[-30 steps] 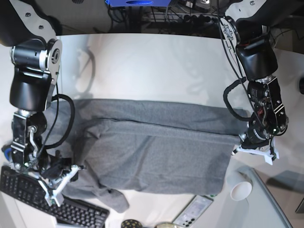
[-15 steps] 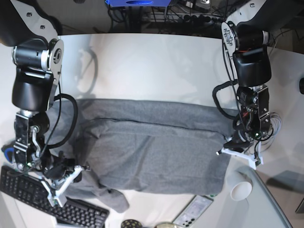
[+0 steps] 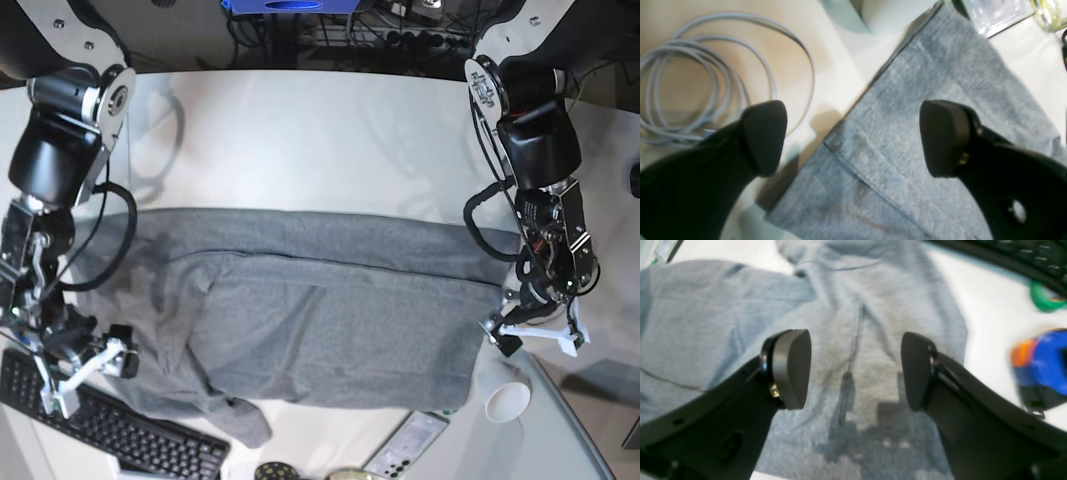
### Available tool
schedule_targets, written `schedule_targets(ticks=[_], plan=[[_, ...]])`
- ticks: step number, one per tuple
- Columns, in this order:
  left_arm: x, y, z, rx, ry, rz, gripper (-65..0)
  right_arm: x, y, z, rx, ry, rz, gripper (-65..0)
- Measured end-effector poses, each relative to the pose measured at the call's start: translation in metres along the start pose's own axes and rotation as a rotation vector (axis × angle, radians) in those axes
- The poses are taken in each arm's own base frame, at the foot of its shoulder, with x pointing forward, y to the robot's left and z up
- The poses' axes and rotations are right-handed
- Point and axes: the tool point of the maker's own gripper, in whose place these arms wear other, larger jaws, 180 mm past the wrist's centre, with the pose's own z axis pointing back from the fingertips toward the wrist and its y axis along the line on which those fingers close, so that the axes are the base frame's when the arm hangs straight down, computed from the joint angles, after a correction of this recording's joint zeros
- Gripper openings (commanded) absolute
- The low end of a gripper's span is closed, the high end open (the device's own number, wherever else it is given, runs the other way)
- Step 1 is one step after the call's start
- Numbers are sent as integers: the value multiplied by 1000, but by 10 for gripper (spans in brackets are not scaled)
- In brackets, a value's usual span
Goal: Layout the t-shirt on the table in an organized manner, then fold the t-shirt properly
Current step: 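Open both grippers and raise them back toward the collar edge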
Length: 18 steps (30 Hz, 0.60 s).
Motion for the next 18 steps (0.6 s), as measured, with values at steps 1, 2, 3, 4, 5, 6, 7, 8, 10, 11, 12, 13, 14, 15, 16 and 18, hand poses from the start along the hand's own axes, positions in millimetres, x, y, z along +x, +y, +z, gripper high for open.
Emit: schedule_targets(ticks=[1,2,3,4,5,6,7,8,10,11,12,13,14,15,16,18], plan=[[6,2,6,-4,-30,-3,-49,-7,-1,7,-7,5,-6,-246],[10,5,13,-7,-56,-8,-49,-16,-5,14,-23,15,-9,-245],[11,10,19,-9,-77,-6,-49,-25,-11,22,-40,23,-17,-245],[7,14,27,-22,-90,6,-49,-36,-17,30,-63,34,-32,-245],[-5,20,33,-35,-78,26,-49,-48,-26,37,-90,49,-59,-245],[-21,28,39,-40,-52,50,-49,-58,-36,45,-118,53,-91,-245],[-38,37,45,-36,-23,74,-49,-68,-45,52,-144,55,-129,-245],[-54,46,51,-28,10,89,-49,-79,-52,58,-165,59,-176,-245],[-72,65,66,-33,47,101,-49,-103,-64,69,-209,50,-298,-245],[-70,75,71,-25,35,110,-49,-117,-67,73,-225,62,-350,-245],[-68,82,77,-20,23,111,-49,-132,-68,76,-232,85,-389,-245],[-66,85,81,-26,16,113,-49,-144,-69,76,-235,105,-416,-245],[-68,90,85,-22,16,108,-49,-156,-69,74,-232,128,-437,-245],[-73,92,87,-18,27,104,-49,-166,-68,71,-225,149,-457,-245],[-80,93,89,-15,39,106,-49,-173,-66,67,-215,165,-477,-245],[-95,91,91,-20,77,110,-49,-183,-66,63,-205,174,-532,-245]])
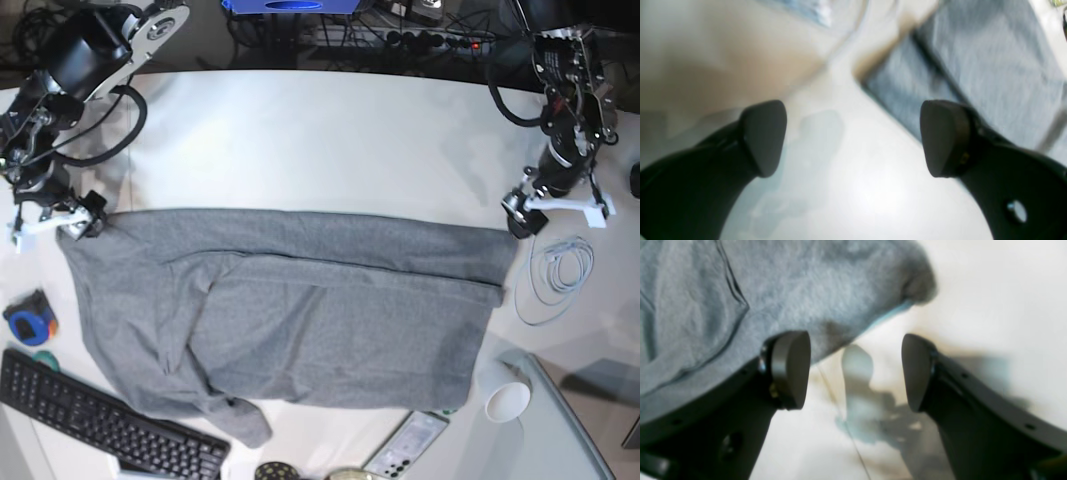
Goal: Layout the t-shirt on the table in an organized manner, then fold the t-shirt properly
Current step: 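Open both grippers and raise them back toward the collar edge, then grasp the shirt edge again with both grippers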
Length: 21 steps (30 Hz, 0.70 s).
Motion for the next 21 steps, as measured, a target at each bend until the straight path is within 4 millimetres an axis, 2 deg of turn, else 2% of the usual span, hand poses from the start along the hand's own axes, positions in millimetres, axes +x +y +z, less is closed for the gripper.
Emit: schedule_targets(ticks=[3,5,10,14,19,21], plan=[[-1,4,1,7,3,-7,-49,-8,-7,-8,6,19,-74,-245],[1,4,1,8,-9,-8,-49,-10,-5,-16,23,9,-118,-245],[-16,0,1,-1,23,14,-49,12,-2,-31,55,-73,-160,-245],[-17,-3,0,-8,25,17,-46,25,-10,-37,57,-98,-175,-246],[-24,-9,-1,-18,38,37,-46,30,-5,-45,85,-133,-216,-254],[-20,-11,-2,-20,28,38,-48,30,-6,-46,85,-131,-217,-284]])
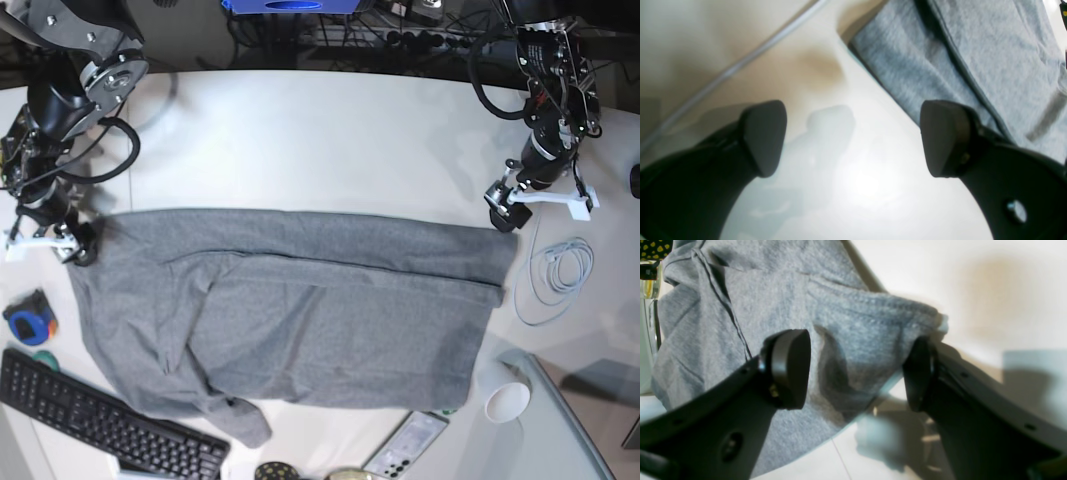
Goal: Layout the t-shirt on the table in an organized manner, then fold the t-shirt properly
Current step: 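Grasp the shirt edge again with both grippers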
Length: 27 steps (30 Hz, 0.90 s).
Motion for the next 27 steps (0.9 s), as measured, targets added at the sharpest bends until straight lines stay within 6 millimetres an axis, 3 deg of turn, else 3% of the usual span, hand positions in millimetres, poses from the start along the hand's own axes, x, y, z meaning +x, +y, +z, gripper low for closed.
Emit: schedule_targets(ticks=[2,6,12,21,27], plan=[[6,-3,-3,-6,-14,5,-48,-1,-1,0,-2,2,1,-372],[2,-4,-17,-1,6,42,-43,-12,-4,0,-13,39,6,-638],[-4,-9,-37,8,36,106,-41,-15,-4,-1,-12,46,6,-650],[8,-32,-65,-27,35,169,-48,-18,-3,0,-9,70,7,-650],[15,-20,-73,-2,-61,185,-51,-18,-3,0,-9,70,6,-650]])
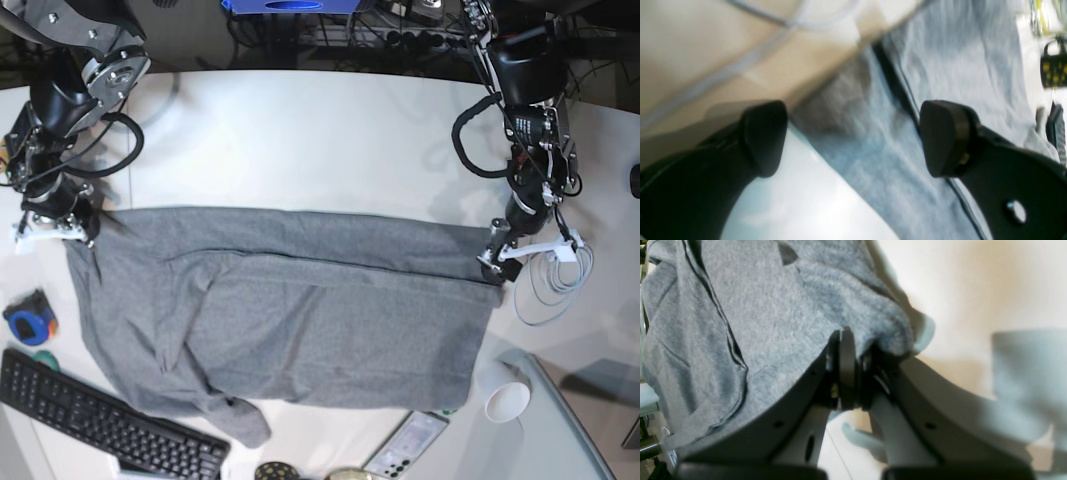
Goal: Layout the t-shirt on the table in an organized manner, then fold the t-shirt properly
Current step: 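Grasp the shirt edge again with both grippers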
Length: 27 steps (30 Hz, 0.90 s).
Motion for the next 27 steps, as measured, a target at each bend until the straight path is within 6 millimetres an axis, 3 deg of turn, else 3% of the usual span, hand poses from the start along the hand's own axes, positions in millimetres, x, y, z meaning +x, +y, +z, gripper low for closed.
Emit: schedule_targets(ticks=[10,17,27], plan=[[1,5,-6,4,-22,8,-59,0,0,0,0,1,1,-650],[-3,12,-6,31,-5,12,-306,0,1,0,1,1,3,-650],[-8,7,-9,23,11,-15,-323,0,0,0,0,1,2,-650]])
